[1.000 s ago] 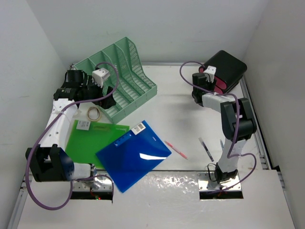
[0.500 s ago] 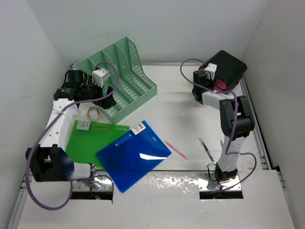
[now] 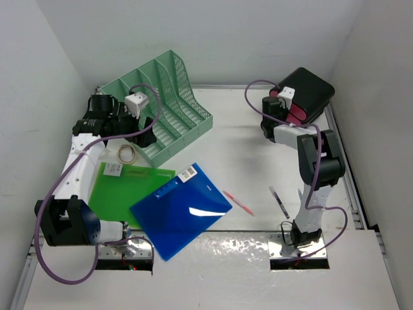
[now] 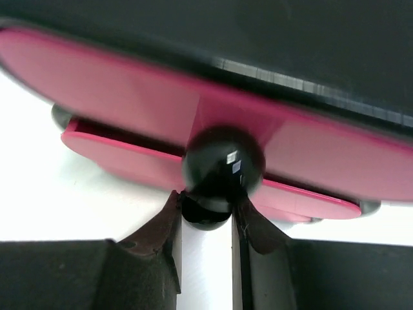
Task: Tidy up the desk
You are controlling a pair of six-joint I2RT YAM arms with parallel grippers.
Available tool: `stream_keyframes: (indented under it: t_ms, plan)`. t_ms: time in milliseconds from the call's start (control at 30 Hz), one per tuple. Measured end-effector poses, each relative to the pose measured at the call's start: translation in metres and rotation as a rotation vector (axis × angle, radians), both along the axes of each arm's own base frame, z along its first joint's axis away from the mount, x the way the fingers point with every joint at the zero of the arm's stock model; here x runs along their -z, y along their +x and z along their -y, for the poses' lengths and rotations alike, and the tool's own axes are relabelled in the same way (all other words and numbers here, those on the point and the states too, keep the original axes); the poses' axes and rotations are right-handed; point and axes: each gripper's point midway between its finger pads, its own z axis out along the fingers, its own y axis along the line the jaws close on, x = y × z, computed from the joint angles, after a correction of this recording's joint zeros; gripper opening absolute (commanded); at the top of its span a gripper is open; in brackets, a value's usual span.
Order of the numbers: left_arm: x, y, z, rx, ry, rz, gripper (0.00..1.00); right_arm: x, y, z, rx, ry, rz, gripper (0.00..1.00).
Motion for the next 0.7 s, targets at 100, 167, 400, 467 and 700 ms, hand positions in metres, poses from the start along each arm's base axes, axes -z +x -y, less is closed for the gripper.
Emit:
stream_keyframes:
  t_ms: [100,167,400,467,700]
  plan:
    - [0.001,0.0,-0.003,-0.008,0.015,-0.001,0.92,0.0,-0.011,-0.009,-0.024,0.005,0.004,0.0]
    - [0.004,0.001,-0.008,-0.022,0.041,-0.003,0.92,-0.001,-0.021,-0.019,-0.045,0.001,0.0,0.0]
    - [0.015,-0.002,-0.028,-0.078,0.146,-0.015,0.92,0.0,-0.048,-0.041,-0.09,0.004,-0.001,0.01]
    - [0.019,-0.004,-0.031,-0.089,0.165,-0.021,0.92,0.001,-0.05,-0.041,-0.09,0.01,0.002,0.06]
    - [0.021,-0.01,-0.04,-0.118,0.211,-0.035,0.92,0.005,-0.048,-0.049,-0.135,0.037,-0.01,0.56]
